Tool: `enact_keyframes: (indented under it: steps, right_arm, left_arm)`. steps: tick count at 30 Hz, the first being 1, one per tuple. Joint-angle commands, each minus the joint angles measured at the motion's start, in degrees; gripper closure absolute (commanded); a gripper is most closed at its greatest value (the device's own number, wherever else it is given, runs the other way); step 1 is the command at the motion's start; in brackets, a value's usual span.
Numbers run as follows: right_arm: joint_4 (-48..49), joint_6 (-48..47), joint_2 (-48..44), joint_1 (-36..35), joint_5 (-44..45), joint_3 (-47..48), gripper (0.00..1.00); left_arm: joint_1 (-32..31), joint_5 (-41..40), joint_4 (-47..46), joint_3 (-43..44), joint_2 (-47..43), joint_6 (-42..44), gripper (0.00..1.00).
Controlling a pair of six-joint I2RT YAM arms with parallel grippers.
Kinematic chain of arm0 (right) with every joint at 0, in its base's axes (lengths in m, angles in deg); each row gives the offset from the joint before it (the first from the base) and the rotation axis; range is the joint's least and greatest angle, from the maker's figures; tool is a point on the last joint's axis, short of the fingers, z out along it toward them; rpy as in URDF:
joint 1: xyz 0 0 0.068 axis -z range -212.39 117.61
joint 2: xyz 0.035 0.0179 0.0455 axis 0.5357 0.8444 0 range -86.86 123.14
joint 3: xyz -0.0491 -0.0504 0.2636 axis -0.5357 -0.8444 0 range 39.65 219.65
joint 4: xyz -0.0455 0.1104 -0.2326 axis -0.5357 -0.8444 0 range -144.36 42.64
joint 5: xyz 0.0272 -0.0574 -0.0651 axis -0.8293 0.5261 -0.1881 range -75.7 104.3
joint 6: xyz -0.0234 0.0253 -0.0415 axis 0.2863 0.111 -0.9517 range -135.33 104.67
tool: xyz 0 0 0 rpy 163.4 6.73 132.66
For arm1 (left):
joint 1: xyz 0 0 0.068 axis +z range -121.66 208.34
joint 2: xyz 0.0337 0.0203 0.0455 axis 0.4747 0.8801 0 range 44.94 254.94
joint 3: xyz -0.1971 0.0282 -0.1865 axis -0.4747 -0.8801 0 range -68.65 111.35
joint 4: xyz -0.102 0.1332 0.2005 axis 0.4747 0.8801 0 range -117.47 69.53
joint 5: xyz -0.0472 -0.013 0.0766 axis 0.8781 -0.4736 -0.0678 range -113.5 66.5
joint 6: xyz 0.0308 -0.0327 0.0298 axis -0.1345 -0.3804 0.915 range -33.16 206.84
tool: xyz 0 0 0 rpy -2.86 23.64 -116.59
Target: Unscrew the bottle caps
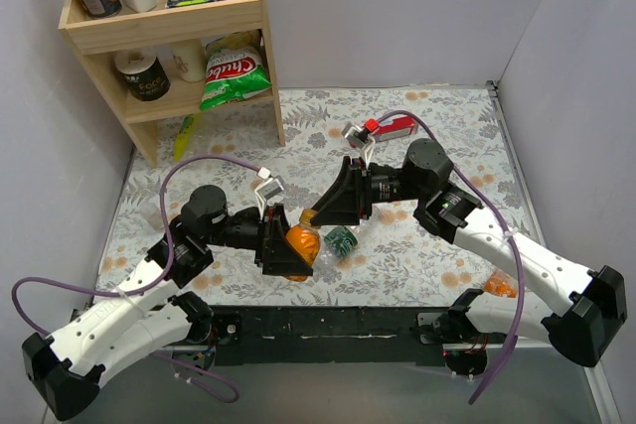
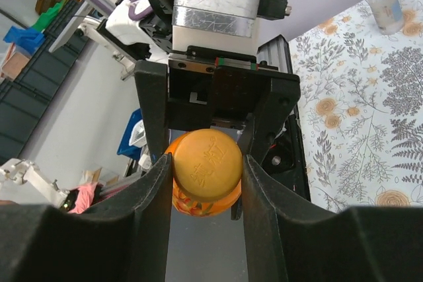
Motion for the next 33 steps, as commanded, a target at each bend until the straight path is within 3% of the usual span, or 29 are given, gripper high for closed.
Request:
enact_keyframes:
  steps: [1,4,7,9,11,18,20,26,33]
  right_arm:
    - [0.67,-3.96,-1.73,-1.42,-3.92,-0.76,0.96]
    - [-2.66,-3.87,-2.26,-1.24,-0.50,0.03,0.88]
    - [-6.09,-3.70,-2.96,-1.16,4.07,1.44,0.62]
    - [-8.46,-3.61,-3.40,-1.07,7.76,2.40,0.22]
    - [-10.04,-4.13,-3.84,-0.98,11.62,3.55,0.11]
    - [-22.25,-3.27,-6.22,-1.07,31.66,6.00,0.09]
    - [-27.09,-3.17,-5.26,-1.77,36.66,9.50,0.17]
    - [-32.11,-1.68,2.56,-3.79,42.31,16.20,0.28]
    - [-42.04,-0.18,7.23,-4.94,46.97,22.36,0.32]
  left_arm:
    - [-0.16,-2.57,-2.38,2.13,-0.97,-2.63,0.80]
    - [-0.16,-7.65,-0.62,1.60,-1.58,-0.96,0.82]
    - [-0.16,-14.76,2.01,1.68,-2.03,1.92,0.82]
    - [-0.08,-20.13,7.34,3.52,-1.50,4.30,0.82]
    - [-0.16,-26.63,10.97,4.67,-0.36,8.94,0.83]
    - [-0.60,-35.27,15.64,7.05,0.69,15.03,0.83]
    - [-1.74,-36.15,15.55,7.05,1.22,15.56,0.83]
    - [-8.58,-43.44,15.38,8.10,5.35,17.67,0.84]
    - [-9.83,-46.79,14.59,7.58,5.97,16.80,0.84]
